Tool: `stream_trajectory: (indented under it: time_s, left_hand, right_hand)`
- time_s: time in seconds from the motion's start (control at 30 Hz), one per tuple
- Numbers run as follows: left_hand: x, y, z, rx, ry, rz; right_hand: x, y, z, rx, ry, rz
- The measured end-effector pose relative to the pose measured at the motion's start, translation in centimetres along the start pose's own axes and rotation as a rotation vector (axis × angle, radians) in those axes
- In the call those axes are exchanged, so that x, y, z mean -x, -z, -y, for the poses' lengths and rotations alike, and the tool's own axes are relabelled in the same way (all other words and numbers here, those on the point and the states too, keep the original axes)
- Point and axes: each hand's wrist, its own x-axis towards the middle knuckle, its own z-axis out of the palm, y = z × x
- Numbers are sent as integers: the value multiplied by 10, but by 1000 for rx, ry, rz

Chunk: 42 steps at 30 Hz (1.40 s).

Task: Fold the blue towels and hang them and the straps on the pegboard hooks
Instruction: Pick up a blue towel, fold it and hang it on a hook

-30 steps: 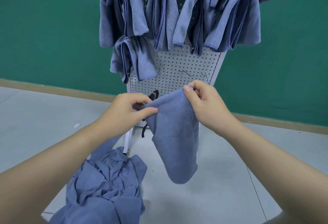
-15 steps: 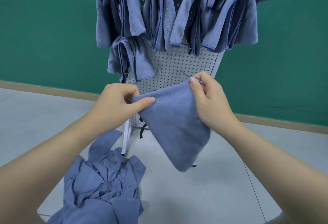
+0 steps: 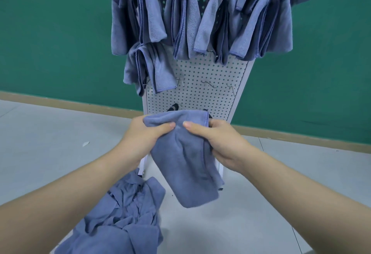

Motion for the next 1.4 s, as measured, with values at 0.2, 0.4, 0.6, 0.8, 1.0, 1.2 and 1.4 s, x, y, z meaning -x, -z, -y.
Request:
stream_trajectory:
  time_s: [0.2, 0.4, 0.6, 0.8, 1.0, 1.2, 1.4]
  left_hand:
    - [0, -6, 1, -131, -90, -240]
    - [5, -17, -5, -203, -219, -319]
    - [21, -34, -1, -230, -353, 83]
    - [20, -22, -10, -141, -466, 208]
    - [-3, -7, -19, -4, -277, 152]
    - [-2, -6, -24, -1, -119, 327]
    - [8, -7, -23, -150, 55, 454]
  right_hand:
    - [-6, -9, -12, 459, 157, -136]
    - [-2, -22, -8, 636, 276, -168]
    - [1, -23, 16, 612, 365, -153]
    - [0, -7, 35, 552, 431, -208]
    - [1, -1, 61, 249, 406, -72]
    - [5, -1, 69, 125, 392, -28]
    - [2, 14, 77, -3, 368, -176]
